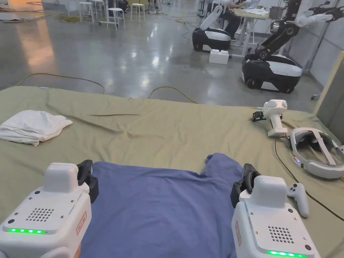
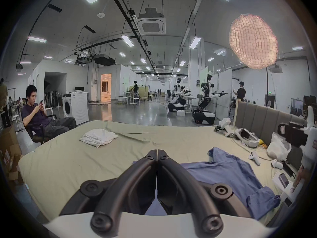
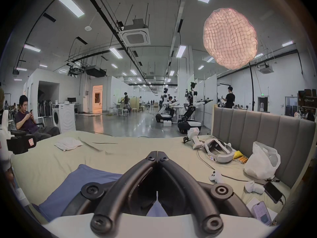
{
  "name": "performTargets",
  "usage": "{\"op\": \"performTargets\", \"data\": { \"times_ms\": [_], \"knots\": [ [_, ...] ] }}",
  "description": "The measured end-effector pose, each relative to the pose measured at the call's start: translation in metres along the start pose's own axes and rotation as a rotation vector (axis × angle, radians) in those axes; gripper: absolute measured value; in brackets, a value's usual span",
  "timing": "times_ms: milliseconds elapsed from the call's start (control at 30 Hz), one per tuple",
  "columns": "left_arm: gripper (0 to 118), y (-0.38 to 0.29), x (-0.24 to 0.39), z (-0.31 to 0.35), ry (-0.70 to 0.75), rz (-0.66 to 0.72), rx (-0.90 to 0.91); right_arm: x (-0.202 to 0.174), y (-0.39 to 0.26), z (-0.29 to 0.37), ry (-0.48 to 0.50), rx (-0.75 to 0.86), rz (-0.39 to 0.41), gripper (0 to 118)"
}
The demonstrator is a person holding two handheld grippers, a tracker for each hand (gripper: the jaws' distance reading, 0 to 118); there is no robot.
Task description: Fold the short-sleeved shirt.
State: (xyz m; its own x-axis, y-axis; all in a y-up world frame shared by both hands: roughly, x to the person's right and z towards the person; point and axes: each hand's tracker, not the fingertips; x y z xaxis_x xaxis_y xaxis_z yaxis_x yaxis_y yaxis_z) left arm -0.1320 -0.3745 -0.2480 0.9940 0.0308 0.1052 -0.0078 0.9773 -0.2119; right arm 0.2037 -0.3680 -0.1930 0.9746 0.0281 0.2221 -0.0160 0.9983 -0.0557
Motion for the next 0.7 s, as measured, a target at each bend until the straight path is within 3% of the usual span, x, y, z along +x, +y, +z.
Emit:
{"op": "performTargets", "data": {
  "times_ms": [100, 367, 533, 633, 700],
  "knots": [
    [1, -0.002, -0.013, 0.002, 0.021, 0.002, -0.077, 0.002, 0.001, -0.001, 0.014, -0.001, 0.012, 0],
    [1, -0.047, -0.098, 0.001, 0.033, 0.035, -0.563, -0.001, -0.01, -0.001, 0.055, -0.055, 0.032, 0],
    [2, -0.083, -0.125, 0.0, -0.002, 0.129, -0.782, -0.008, -0.021, -0.002, 0.086, -0.093, 0.044, 0],
    [31, -0.096, -0.124, 0.002, -0.014, 0.169, -0.887, -0.01, -0.025, -0.003, 0.101, -0.118, 0.047, 0],
    [42, -0.102, -0.123, 0.004, -0.008, 0.182, -0.921, -0.011, -0.028, -0.004, 0.101, -0.136, 0.056, 0]
  ]
}}
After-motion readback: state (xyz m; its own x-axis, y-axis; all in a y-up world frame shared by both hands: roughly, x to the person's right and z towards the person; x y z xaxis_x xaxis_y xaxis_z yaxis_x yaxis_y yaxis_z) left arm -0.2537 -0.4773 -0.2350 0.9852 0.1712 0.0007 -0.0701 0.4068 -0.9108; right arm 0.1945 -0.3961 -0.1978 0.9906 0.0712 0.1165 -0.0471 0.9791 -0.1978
